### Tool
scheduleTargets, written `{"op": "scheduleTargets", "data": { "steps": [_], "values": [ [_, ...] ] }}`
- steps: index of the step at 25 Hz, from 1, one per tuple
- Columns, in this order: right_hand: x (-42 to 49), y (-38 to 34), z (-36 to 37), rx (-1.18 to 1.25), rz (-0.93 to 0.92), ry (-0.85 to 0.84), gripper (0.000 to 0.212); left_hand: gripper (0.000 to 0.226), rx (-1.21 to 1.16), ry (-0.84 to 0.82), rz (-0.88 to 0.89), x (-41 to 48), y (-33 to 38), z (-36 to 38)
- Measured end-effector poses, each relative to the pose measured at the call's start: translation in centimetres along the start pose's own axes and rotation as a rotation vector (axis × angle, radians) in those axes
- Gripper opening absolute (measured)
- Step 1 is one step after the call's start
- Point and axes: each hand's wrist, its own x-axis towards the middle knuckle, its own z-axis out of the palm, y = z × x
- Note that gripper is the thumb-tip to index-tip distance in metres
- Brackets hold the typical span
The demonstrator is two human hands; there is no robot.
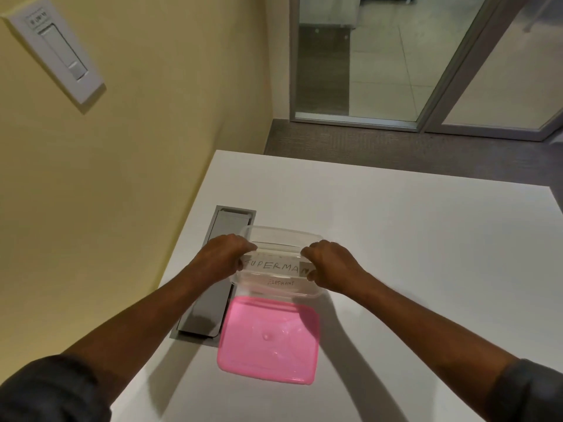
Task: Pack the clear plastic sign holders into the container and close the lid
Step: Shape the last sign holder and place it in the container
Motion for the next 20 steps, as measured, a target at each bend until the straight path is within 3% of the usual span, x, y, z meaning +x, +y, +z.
{"op": "scheduleTargets", "data": {
  "steps": [6,9,12,20],
  "values": [
    [2.2,-0.9,2.5,-0.102,-0.038,-0.075,0.021,0.043,0.044,0.061,0.084,0.3,-2.4,2.9],
    [2.8,-0.9,3.7,-0.152,-0.075,-0.102,0.015,0.035,0.097,-0.016,0.057,0.9,-2.5,3.8],
    [3.2,-0.9,4.7,-0.194,-0.08,-0.112,0.019,0.033,0.163,-0.094,0.012,1.5,-2.3,4.8],
    [4.1,-1.2,6.3,-0.186,-0.044,-0.206,0.018,0.035,0.171,-0.109,0.025,2.5,-2.7,6.2]
  ]
}}
